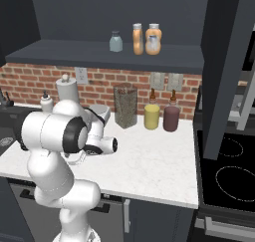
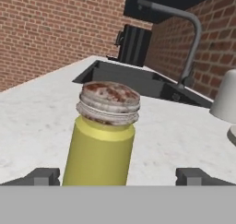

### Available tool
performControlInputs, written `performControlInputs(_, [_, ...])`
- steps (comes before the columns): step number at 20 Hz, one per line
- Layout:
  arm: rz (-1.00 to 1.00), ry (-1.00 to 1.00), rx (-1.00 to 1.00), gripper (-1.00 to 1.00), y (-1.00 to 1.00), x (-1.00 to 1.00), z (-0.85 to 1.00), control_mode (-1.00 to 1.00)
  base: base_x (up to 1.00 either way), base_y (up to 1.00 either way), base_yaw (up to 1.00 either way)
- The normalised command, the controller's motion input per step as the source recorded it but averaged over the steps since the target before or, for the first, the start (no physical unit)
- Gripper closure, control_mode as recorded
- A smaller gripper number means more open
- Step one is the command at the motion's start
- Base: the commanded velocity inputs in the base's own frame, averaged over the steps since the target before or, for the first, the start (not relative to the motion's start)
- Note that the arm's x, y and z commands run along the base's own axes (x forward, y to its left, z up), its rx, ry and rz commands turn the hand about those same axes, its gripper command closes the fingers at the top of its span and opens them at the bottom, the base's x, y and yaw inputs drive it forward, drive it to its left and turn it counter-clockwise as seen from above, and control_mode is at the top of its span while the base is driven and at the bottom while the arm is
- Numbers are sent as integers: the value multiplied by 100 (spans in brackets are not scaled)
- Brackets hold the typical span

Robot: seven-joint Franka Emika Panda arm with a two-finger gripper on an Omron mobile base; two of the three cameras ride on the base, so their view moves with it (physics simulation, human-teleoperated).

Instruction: Put the shaker and condiment bottle from the counter next to their counterparts in the cabinet.

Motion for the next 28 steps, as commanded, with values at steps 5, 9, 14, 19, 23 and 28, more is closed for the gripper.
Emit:
performControlInputs(5, [0, 0, 0, -100, 13, 0, -29, -100, 0, 0, 0])
performControlInputs(9, [0, 0, 0, 100, 25, 0, -34, -100, 0, 0, 0])
performControlInputs(14, [0, 0, 0, 100, 23, 5, -35, -100, 0, 0, 0])
performControlInputs(19, [0, 0, 0, 100, 13, 1, -31, -100, 0, 0, 0])
performControlInputs(23, [0, -2, 5, 100, 0, -3, 0, -100, 0, 0, 0])
performControlInputs(28, [-1, -13, 1, 100, 0, -23, 43, -100, 0, 0, 0])
